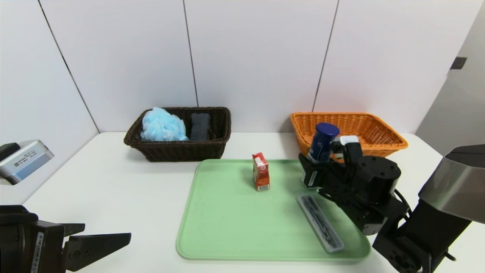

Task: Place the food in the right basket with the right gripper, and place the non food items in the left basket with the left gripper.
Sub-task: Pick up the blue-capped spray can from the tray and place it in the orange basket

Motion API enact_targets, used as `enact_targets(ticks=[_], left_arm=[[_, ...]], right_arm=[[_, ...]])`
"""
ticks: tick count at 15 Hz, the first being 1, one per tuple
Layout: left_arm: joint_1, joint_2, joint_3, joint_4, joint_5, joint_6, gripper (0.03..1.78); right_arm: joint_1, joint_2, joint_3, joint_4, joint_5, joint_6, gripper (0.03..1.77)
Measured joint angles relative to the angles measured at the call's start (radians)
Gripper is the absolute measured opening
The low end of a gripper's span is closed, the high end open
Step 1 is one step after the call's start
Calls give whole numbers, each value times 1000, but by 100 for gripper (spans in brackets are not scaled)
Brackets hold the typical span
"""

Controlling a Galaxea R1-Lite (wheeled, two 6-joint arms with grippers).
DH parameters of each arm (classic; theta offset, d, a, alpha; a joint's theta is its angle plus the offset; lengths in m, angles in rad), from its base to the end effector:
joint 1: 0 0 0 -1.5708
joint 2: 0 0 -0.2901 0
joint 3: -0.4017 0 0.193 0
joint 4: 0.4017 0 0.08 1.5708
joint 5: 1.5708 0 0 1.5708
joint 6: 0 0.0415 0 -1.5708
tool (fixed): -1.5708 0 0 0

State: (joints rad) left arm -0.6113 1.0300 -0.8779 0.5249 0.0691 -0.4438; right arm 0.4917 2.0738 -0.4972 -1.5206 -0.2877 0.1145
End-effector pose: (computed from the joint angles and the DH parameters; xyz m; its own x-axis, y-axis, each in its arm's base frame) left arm 0.1100 -0.0736 0.2203 0.6764 -0.3897 -0.6250 0.2570 0.9201 -0.2956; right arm 0.2999 0.1473 0.0694 0.9779 0.2019 -0.0537 -0.1960 0.9757 0.0983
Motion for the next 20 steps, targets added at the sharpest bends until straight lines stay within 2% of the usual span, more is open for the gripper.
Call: enact_targets(ticks=[2, 12, 15, 18, 20], left_arm=[[0, 1, 1, 0, 0, 0, 169], [1, 3, 7, 0, -1, -1, 169], [1, 3, 7, 0, -1, 0, 169], [1, 9, 5, 0, -1, 0, 169], [1, 13, 2, -2, -1, 0, 169]], right_arm=[[2, -1, 2, -1, 2, 0, 81], [70, -112, 2, 38, 12, -21, 81], [99, -213, -64, 176, 16, -25, 81], [103, -340, -239, 455, 40, -23, 81], [64, -392, -382, 647, 87, -18, 81]])
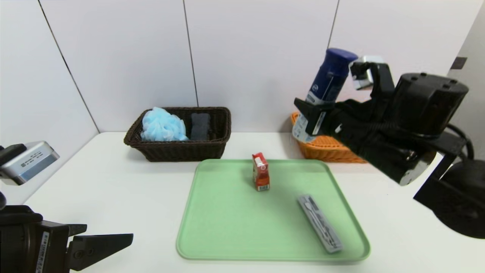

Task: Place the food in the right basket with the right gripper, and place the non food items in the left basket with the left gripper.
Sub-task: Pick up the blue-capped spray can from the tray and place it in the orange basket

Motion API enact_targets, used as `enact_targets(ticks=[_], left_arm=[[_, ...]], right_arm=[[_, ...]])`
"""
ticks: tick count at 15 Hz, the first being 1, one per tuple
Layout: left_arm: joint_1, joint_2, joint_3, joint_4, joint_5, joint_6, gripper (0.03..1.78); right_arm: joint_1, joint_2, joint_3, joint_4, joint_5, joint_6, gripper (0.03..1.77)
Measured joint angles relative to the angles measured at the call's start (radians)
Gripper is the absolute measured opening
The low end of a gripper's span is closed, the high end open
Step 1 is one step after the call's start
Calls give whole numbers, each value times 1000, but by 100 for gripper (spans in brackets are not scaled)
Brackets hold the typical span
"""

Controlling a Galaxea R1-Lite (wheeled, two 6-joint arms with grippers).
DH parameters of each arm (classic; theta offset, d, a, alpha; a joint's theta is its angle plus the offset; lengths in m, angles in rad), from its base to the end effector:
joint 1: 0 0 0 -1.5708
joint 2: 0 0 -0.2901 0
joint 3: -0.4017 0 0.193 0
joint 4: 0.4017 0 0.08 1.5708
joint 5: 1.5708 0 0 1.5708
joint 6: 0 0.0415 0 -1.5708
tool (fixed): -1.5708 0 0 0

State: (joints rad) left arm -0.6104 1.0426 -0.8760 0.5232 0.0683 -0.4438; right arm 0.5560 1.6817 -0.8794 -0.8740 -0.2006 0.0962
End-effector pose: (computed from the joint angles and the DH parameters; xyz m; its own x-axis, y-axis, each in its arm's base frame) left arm 0.1124 -0.0751 0.2183 0.6697 -0.3852 -0.6349 0.2536 0.9222 -0.2920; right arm 0.2848 0.1672 0.2217 0.9354 0.3466 0.0702 -0.3526 0.9293 0.1100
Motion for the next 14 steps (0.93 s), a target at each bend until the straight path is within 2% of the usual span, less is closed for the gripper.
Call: enact_targets(ticks=[3, 5, 9, 11, 14], left_arm=[[0, 0, 0, 1, 0, 0, 169], [0, -4, 3, 2, 0, 0, 169], [1, -9, 5, 1, -1, 1, 169], [0, -9, 5, 2, -2, 2, 169], [0, -7, 4, 2, -22, 2, 169]], right_arm=[[-145, -13, -197, 257, 130, 19, 81], [-223, 22, -289, 357, 194, 42, 81], [-319, 126, -379, 388, 214, 47, 81], [-347, 169, -387, 382, 239, 47, 81], [-376, 236, -409, 378, 246, 47, 81]])
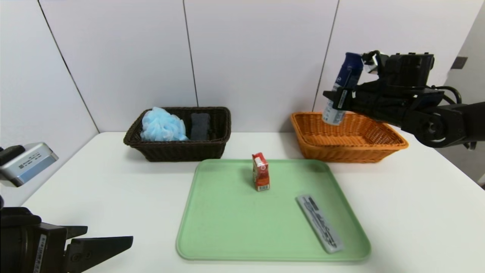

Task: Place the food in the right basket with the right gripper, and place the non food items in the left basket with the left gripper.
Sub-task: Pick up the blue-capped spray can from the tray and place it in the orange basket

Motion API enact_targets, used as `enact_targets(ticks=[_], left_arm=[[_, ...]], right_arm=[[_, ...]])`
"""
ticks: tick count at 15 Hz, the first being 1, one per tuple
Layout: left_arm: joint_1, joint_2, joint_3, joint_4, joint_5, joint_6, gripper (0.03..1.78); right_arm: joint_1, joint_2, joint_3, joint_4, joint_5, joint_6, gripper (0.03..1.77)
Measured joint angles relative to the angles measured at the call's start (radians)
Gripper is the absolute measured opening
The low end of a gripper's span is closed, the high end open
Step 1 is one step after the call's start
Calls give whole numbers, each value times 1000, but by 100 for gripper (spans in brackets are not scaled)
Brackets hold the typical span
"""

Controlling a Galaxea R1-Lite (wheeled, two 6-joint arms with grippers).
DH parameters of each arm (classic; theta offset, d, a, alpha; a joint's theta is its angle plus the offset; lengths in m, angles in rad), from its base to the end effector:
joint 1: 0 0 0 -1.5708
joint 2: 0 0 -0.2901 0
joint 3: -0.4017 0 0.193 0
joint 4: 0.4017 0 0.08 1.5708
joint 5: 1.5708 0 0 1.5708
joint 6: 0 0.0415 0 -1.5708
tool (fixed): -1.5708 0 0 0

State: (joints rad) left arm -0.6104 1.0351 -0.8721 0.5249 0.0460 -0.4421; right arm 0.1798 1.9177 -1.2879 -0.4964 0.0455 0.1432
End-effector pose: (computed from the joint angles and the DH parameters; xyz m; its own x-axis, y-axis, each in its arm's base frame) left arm 0.1103 -0.0748 0.2180 0.6588 -0.4047 -0.6342 0.2686 0.9140 -0.3042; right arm 0.4001 0.0746 0.2130 0.9660 0.2218 -0.1329 -0.2020 0.9682 0.1474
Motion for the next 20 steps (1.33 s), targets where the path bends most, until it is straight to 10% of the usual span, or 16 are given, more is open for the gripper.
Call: enact_targets(ticks=[20], left_arm=[[1, 19, -3, -2, -6, 0, 169]], right_arm=[[6, 302, -102, -194, -55, -49, 81]])
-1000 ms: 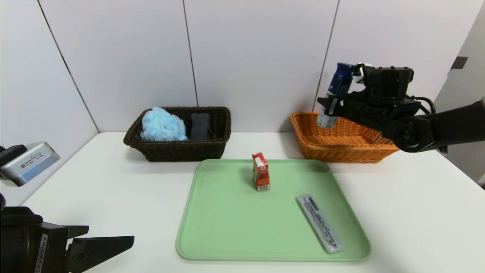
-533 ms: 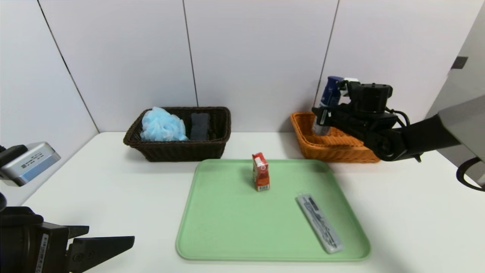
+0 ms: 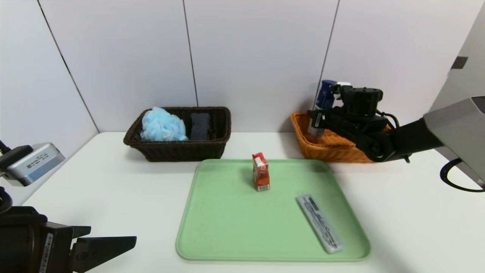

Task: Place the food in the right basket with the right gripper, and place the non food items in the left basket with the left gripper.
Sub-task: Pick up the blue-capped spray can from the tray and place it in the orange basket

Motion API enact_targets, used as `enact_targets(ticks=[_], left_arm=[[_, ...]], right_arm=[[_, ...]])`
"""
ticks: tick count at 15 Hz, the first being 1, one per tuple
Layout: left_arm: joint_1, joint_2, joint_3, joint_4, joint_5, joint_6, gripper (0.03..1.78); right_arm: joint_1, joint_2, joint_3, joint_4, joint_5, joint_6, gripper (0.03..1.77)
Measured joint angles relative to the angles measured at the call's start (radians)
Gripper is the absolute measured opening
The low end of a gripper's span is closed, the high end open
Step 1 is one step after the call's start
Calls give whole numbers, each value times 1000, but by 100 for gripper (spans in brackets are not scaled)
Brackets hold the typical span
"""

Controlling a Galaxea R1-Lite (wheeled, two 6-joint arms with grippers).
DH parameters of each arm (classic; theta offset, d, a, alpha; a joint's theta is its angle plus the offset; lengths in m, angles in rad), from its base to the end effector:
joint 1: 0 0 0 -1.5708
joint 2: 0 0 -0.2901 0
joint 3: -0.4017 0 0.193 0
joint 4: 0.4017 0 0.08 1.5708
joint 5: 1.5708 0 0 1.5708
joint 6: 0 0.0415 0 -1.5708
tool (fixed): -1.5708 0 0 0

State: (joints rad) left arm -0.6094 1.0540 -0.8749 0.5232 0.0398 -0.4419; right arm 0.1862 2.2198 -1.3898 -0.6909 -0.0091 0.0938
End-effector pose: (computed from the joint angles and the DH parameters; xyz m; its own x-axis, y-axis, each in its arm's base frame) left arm 0.1138 -0.0774 0.2164 0.6482 -0.4040 -0.6455 0.2679 0.9145 -0.3032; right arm 0.4632 0.0869 0.1341 0.9749 0.1744 -0.1386 -0.1627 0.9824 0.0915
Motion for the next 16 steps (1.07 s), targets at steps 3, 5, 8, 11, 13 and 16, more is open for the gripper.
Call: enact_targets(ticks=[3, 5, 8, 11, 13, 16], left_arm=[[0, 3, 0, 0, 0, 0, 169], [0, 5, 1, 0, 0, 0, 169], [0, 5, 1, 0, 0, -1, 169], [0, 7, 1, -5, -1, -1, 169], [0, 9, 1, -13, -5, -2, 169], [0, 13, 2, -27, -5, -2, 169]], right_arm=[[0, 15, -3, -1, 0, -6, 81], [0, 26, -4, -3, 0, -29, 87], [0, 36, -8, -5, -1, -30, 114], [0, 33, -10, -4, -2, -30, 133], [0, 5, -10, 4, -5, -29, 141], [0, -90, -1, 61, -8, -31, 151]])
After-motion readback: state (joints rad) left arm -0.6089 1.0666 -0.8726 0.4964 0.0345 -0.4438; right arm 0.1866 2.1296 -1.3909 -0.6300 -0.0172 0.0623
